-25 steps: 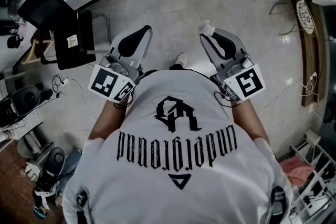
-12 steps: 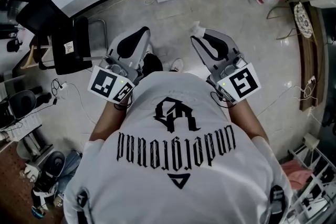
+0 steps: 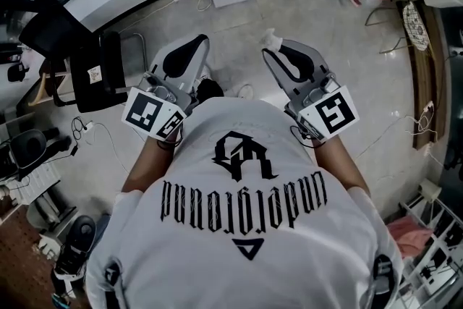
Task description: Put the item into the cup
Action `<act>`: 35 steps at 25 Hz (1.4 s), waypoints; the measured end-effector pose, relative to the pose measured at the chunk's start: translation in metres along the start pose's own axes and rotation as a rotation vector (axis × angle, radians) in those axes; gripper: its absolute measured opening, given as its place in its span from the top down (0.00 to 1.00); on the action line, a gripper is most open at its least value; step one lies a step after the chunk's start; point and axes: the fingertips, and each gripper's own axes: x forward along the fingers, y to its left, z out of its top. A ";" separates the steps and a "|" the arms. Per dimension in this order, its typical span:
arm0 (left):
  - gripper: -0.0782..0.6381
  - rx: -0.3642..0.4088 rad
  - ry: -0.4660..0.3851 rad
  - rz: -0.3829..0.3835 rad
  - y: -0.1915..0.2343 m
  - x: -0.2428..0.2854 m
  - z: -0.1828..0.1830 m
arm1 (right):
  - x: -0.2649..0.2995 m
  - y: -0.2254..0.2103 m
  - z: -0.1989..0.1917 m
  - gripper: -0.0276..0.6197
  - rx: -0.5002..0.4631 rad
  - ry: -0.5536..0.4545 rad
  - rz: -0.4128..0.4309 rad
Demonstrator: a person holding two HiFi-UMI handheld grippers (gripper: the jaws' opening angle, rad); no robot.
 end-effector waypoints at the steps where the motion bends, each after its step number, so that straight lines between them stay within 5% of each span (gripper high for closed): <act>1: 0.87 0.000 0.002 -0.002 0.005 0.001 0.001 | 0.004 -0.002 0.001 0.86 0.002 0.000 -0.004; 20: 0.87 0.008 0.024 -0.109 0.177 -0.002 0.031 | 0.166 -0.040 0.031 0.86 0.033 0.010 -0.133; 35: 0.87 -0.032 0.052 -0.144 0.215 0.045 0.019 | 0.200 -0.084 0.022 0.86 0.052 0.052 -0.152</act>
